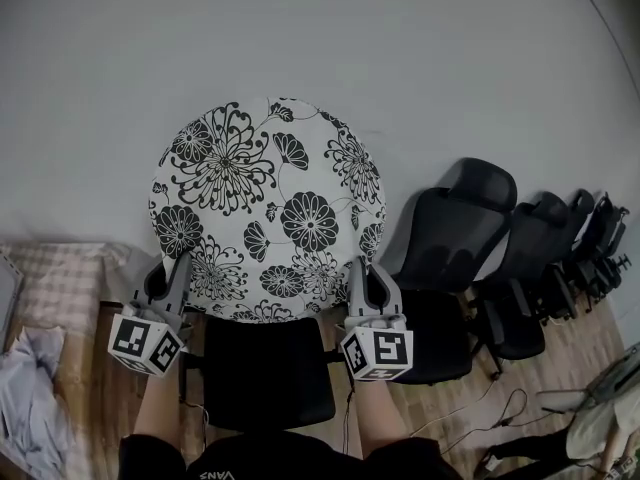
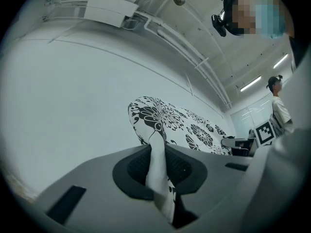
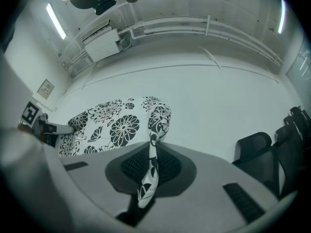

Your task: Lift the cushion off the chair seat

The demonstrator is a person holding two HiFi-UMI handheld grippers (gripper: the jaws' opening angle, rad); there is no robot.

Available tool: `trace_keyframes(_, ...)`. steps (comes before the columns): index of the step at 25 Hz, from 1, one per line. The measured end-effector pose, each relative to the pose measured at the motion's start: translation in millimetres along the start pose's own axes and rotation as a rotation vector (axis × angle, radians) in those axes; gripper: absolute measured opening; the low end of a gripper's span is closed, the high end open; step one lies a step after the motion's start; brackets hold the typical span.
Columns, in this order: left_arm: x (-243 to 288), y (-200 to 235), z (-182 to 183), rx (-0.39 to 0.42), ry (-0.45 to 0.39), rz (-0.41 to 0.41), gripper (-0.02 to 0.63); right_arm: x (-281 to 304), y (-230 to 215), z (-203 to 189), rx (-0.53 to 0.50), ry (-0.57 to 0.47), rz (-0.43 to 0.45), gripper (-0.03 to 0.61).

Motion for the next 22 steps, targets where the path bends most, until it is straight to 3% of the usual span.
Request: trace_keyframes(22, -1.6, -0.1, 5.2, -0.027, 0.018, -0.007, 0.043, -1.6, 1.7, 5.4, -0.011, 0.037, -0.007, 0.026)
Point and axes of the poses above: the fingertips, and each gripper's own axes: x forward along the fingers, y to its left, z out of its top, the point moved 8 cm from there along -x, backward along the fingers, and after that the axes turned 3 degrees about -z, right-handed, at the moved point
